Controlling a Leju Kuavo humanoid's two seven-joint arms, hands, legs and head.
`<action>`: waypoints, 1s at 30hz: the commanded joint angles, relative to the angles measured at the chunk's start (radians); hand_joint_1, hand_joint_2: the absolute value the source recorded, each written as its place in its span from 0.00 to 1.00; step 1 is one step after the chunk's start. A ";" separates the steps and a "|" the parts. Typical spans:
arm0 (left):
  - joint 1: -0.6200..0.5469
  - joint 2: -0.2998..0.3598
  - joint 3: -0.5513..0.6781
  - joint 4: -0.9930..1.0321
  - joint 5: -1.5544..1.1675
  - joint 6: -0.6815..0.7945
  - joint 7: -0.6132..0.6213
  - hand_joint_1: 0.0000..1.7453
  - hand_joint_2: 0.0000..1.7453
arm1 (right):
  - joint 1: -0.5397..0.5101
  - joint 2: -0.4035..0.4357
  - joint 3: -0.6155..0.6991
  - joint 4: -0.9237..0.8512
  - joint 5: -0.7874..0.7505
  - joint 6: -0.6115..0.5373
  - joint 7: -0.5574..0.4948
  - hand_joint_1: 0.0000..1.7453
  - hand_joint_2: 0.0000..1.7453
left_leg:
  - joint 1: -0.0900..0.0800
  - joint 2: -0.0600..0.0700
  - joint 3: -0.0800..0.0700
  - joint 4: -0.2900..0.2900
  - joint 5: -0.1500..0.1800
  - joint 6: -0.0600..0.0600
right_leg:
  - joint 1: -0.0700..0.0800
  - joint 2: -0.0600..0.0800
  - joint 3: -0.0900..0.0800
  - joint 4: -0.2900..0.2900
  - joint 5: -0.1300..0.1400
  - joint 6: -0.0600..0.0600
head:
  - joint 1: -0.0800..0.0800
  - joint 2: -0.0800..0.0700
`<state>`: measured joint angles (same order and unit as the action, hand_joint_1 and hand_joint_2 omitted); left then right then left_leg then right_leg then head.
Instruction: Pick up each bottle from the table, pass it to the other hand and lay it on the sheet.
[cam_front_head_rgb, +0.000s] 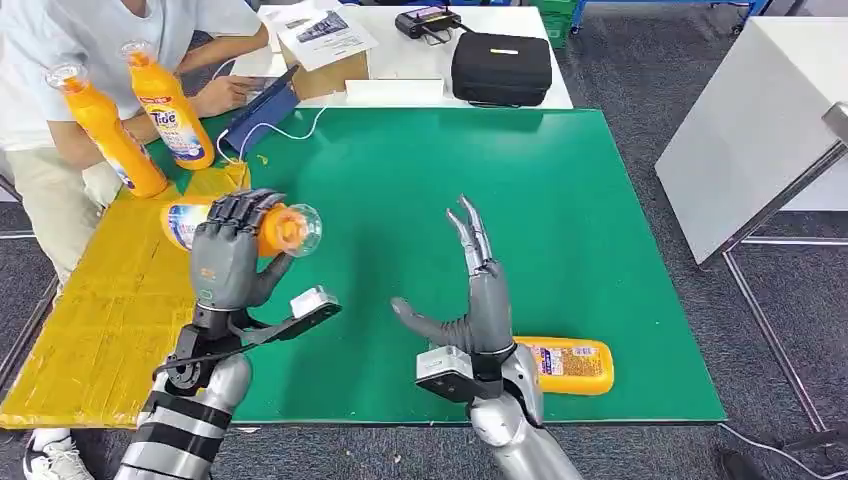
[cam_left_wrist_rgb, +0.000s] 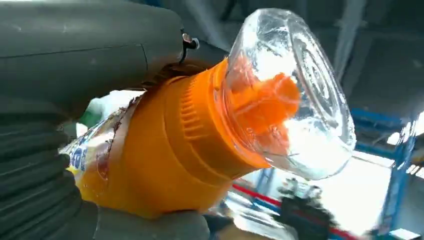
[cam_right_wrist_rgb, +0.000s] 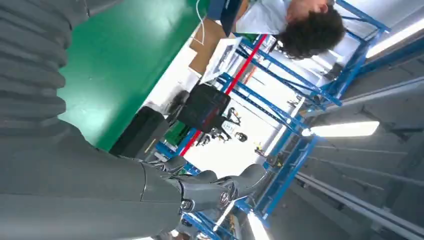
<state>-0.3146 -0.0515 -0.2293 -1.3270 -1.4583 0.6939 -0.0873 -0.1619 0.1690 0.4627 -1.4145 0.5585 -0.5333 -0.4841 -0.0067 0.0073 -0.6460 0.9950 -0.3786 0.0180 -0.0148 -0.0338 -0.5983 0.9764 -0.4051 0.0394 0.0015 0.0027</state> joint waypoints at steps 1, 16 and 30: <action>-0.198 0.052 -0.100 0.501 -0.111 -0.039 0.194 1.00 1.00 | -0.020 -0.031 -0.027 -0.047 0.004 0.011 0.025 0.00 1.00 | 0.001 -0.003 0.005 -0.001 -0.001 -0.001 | 0.001 -0.001 0.006 -0.001 -0.002 -0.001 | 0.000 0.000; -0.325 0.053 0.002 0.878 -0.080 -0.016 0.188 1.00 1.00 | -0.058 -0.032 0.015 -0.004 0.001 0.025 0.024 0.00 1.00 | 0.002 0.000 0.005 0.001 -0.002 -0.002 | 0.002 0.003 0.006 0.000 -0.002 -0.002 | 0.000 0.000; -0.353 0.069 0.073 0.950 -0.035 -0.094 0.251 1.00 1.00 | -0.066 -0.030 0.024 0.006 -0.003 0.027 0.024 0.00 1.00 | 0.002 0.002 0.004 0.000 -0.002 -0.002 | 0.001 0.004 0.004 0.000 -0.001 -0.002 | 0.000 0.000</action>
<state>-0.5950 -0.0004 -0.2361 -0.5356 -1.5385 0.6740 0.1091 -0.1813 0.1644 0.4616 -1.4599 0.5638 -0.5127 -0.4631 -0.0067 0.0075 -0.6468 0.9949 -0.3781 0.0179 -0.0146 -0.0337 -0.5984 0.9769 -0.4048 0.0392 0.0015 0.0027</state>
